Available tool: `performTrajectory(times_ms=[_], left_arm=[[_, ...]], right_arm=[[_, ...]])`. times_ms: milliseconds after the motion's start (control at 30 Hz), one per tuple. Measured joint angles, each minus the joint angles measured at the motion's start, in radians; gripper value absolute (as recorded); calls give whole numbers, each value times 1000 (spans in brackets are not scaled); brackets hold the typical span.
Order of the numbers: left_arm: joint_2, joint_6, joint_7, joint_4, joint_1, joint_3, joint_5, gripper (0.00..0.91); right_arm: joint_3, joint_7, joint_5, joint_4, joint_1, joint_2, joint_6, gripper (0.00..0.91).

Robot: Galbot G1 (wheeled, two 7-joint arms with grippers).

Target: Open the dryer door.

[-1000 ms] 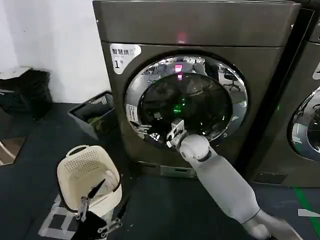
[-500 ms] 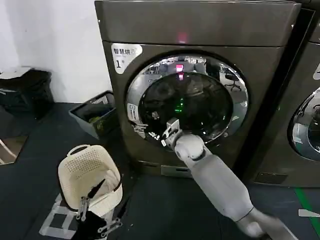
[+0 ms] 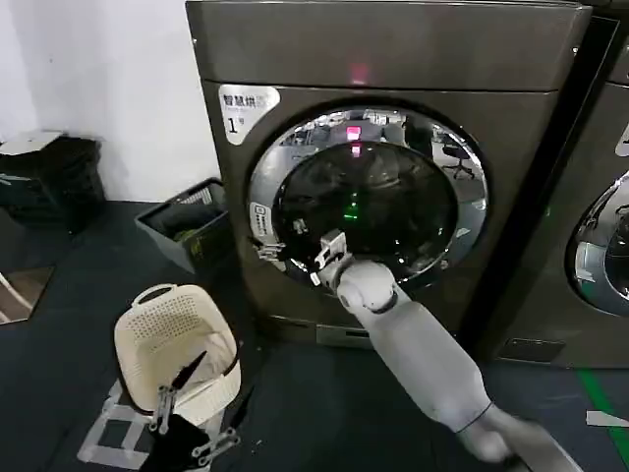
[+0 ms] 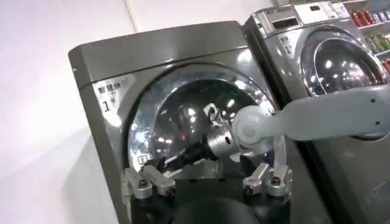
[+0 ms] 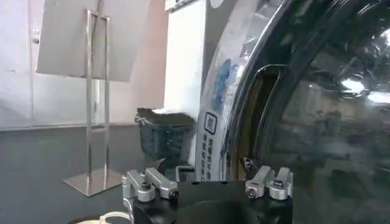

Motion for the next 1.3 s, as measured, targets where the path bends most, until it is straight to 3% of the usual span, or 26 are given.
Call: performTrajectory(times_ms=[500,933,1300], left_arm=[[2,1,0,-2,0,-5,-6,907],[18,23,1,1,-13,-12,-41,907],[49,43,2,3,-23,-29,-86,907]], right_arm=[[3,-127,4,-44,34,-3,34,907],[12,-355,85,-20,35,-72,35,907],[4,-543,125,3,18,-133,84,907]])
